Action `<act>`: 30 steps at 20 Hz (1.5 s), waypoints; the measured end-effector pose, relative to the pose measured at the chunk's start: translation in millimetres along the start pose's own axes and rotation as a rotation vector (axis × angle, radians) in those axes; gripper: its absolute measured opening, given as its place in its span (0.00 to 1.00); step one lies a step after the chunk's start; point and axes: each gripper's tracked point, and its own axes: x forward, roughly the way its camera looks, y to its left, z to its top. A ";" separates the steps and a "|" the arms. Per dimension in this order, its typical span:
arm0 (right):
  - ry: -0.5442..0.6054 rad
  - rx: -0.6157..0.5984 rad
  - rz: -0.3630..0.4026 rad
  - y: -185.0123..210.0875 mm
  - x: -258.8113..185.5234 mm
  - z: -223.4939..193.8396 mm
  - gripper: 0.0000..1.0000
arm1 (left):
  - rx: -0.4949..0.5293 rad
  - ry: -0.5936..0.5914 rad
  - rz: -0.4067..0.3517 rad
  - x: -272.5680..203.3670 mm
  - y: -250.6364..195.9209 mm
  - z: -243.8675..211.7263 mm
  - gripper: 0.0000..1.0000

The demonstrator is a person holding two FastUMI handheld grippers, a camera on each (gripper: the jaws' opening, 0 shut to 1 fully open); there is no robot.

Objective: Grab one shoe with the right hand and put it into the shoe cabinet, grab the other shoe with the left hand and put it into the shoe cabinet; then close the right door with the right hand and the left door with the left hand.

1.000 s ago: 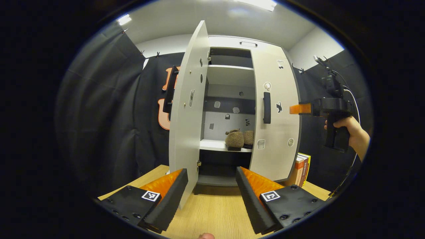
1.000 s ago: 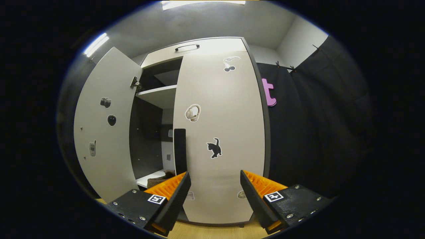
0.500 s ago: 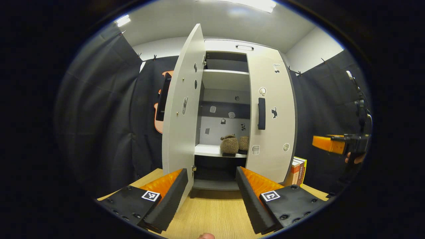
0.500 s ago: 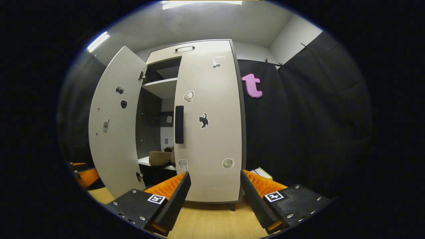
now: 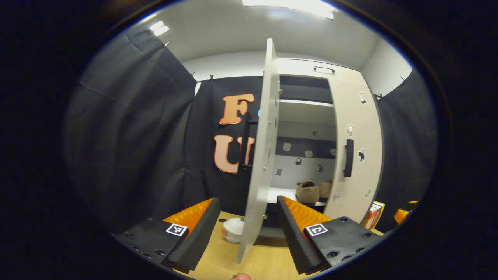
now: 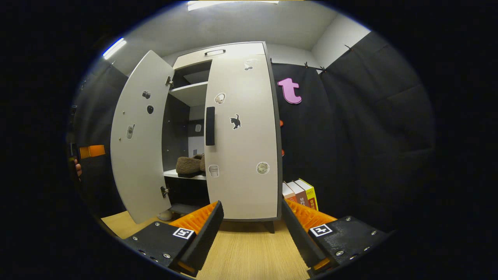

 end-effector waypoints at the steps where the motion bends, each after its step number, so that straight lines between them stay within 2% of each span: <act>1: -0.004 0.001 -0.002 -0.1 0.0 1.4 0.93 | 0.005 -0.003 0.036 8.4 13.1 6.6 0.94; 5: -0.005 0.005 -0.006 -1.8 -0.7 1.2 0.92 | -0.012 -0.029 0.096 46.0 50.2 34.4 0.95; 9: 0.004 0.003 -0.006 -1.5 0.0 -0.2 0.92 | -0.036 -0.021 0.052 90.7 51.5 46.7 0.95; 12: 0.005 -0.014 -0.006 -3.5 -1.7 -0.4 0.92 | -0.024 -0.005 0.048 109.3 52.0 44.0 0.95; 15: -0.005 -0.014 -0.011 -7.4 -2.0 2.6 0.92 | -0.031 -0.002 0.015 112.1 45.1 45.6 0.94; 16: -0.009 -0.009 -0.010 -7.1 -1.0 4.4 0.92 | -0.026 -0.007 0.004 110.0 43.3 46.3 0.99; 18: -0.017 0.001 -0.004 -7.1 1.0 6.8 0.93 | -0.001 -0.001 -0.006 108.1 39.4 45.8 0.94; 20: -0.023 0.005 0.005 -6.2 4.6 8.7 0.93 | 0.036 0.000 -0.019 104.9 28.0 47.2 0.94; 21: -0.025 0.008 0.011 -5.3 5.7 9.3 0.93 | 0.044 0.001 -0.027 101.9 21.6 48.3 0.99; 22: -0.028 0.009 0.016 -4.9 5.4 10.1 0.92 | 0.043 -0.002 -0.041 100.3 14.5 48.0 0.99; 23: -0.030 0.006 0.019 -4.6 6.0 10.1 0.92 | 0.036 -0.004 -0.061 98.0 6.5 47.9 0.89; 24: -0.028 0.003 0.020 -4.7 6.6 9.3 0.92 | 0.029 -0.004 -0.089 95.2 -7.1 48.4 0.89; 25: -0.025 0.001 0.022 -5.2 5.7 8.8 0.92 | 0.021 -0.002 -0.121 92.7 -20.5 46.1 0.94; 27: -0.024 0.000 0.021 -7.0 4.4 8.4 0.92 | 0.005 0.007 -0.182 91.5 -48.9 43.0 0.89; 30: -0.024 0.006 0.001 -15.5 -0.1 8.0 0.92 | -0.024 0.016 -0.263 95.4 -87.5 38.1 0.89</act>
